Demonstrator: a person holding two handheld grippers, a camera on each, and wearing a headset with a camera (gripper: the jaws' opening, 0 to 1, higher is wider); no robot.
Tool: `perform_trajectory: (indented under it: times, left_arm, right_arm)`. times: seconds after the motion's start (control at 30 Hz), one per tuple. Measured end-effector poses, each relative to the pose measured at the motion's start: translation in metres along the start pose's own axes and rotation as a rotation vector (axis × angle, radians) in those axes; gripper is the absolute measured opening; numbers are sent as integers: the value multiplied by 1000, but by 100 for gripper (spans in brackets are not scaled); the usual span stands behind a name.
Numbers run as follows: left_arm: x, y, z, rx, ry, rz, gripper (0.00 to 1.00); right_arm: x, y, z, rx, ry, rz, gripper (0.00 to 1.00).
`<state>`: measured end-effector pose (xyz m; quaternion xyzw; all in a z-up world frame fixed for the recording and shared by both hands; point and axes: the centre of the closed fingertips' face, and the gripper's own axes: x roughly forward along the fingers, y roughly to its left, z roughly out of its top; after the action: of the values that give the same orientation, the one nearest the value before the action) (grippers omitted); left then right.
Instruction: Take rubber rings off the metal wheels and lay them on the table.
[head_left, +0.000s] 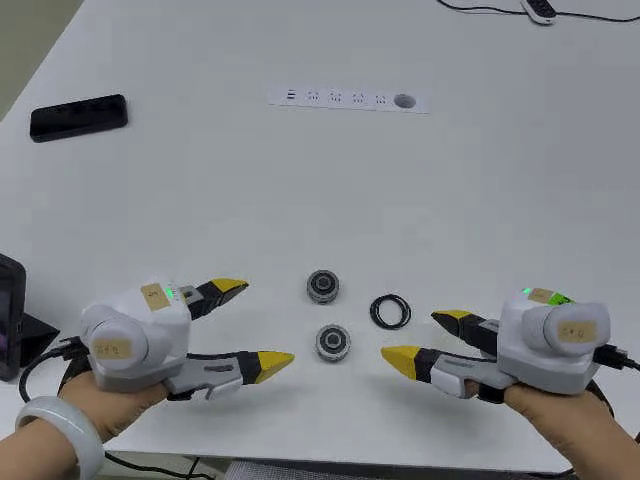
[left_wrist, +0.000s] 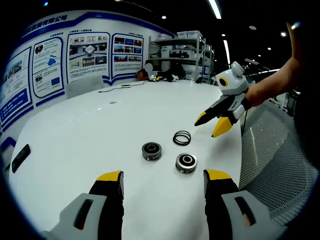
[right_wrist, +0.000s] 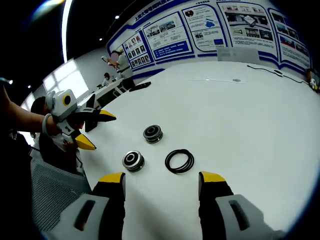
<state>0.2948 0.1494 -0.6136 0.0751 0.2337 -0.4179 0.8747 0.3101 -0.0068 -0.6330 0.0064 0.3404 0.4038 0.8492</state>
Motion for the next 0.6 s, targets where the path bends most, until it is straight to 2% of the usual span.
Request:
perform_trajectory:
  times: [0.2,0.3,0.47,0.6]
  left_arm:
    - [-10,-7,-4,-26,-14,2,71]
    - [-15,-7,-7,-37,-15,12,72]
    - [-24,-6,-10,-64,-29,28,80]
    - [-28,-7,-12,-73,-32,35,81]
  right_arm:
    - [-8,3,-7,-48,15,-11,67]
    - [-11,6,-9,-72,19,-9,70]
    - [-14,11,-12,-121,4,-10,79]
    - [-15,15,-18,-143,20,-3,83]
